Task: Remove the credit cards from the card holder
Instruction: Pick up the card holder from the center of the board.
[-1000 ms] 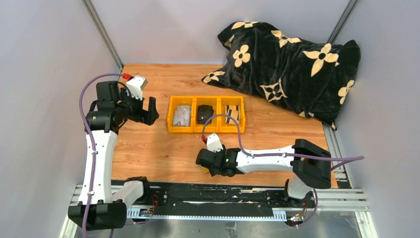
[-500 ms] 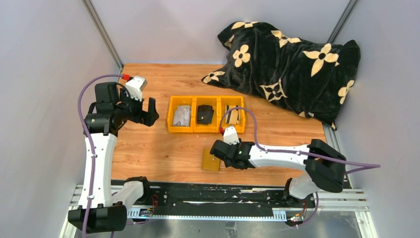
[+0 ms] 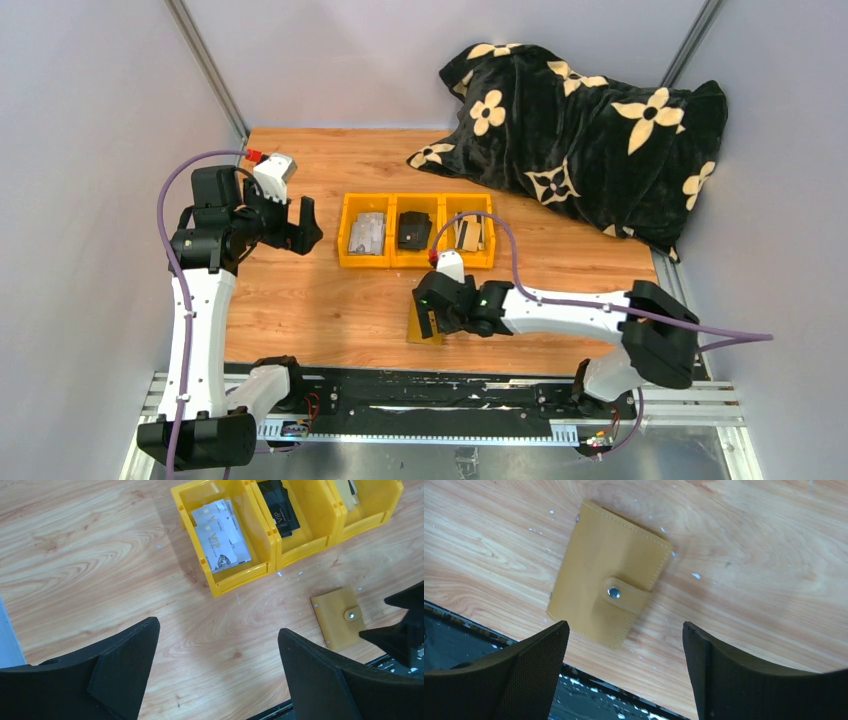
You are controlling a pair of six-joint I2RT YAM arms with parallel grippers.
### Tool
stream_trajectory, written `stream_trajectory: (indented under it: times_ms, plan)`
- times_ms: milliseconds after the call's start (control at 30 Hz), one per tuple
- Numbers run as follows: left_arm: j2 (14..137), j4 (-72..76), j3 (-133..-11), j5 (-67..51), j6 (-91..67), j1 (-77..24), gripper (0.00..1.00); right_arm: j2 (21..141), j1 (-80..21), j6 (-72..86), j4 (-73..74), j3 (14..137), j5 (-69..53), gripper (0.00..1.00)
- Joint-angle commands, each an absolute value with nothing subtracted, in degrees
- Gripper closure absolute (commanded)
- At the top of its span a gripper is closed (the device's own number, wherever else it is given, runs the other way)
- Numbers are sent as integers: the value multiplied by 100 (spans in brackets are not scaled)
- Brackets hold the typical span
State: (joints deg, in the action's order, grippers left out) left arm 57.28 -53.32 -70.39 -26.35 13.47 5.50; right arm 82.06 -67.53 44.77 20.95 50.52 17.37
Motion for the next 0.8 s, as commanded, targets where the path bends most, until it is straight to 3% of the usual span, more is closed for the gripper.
stream_trajectory:
  times_ms: [0,400,767]
  plan:
    - [5646,-5431,-7058,-2690,1345,571,0,8833,-6723,4767,2195,5489,1479,12]
    - [5603,-5486,-7074,-2651,1419,571,0,9822,-6250,4923,1969,5623,1208,11]
    - [5708,-5489,-7031,-2683,1405,570,0,9354,-5923,4836,1033,4906,515,43]
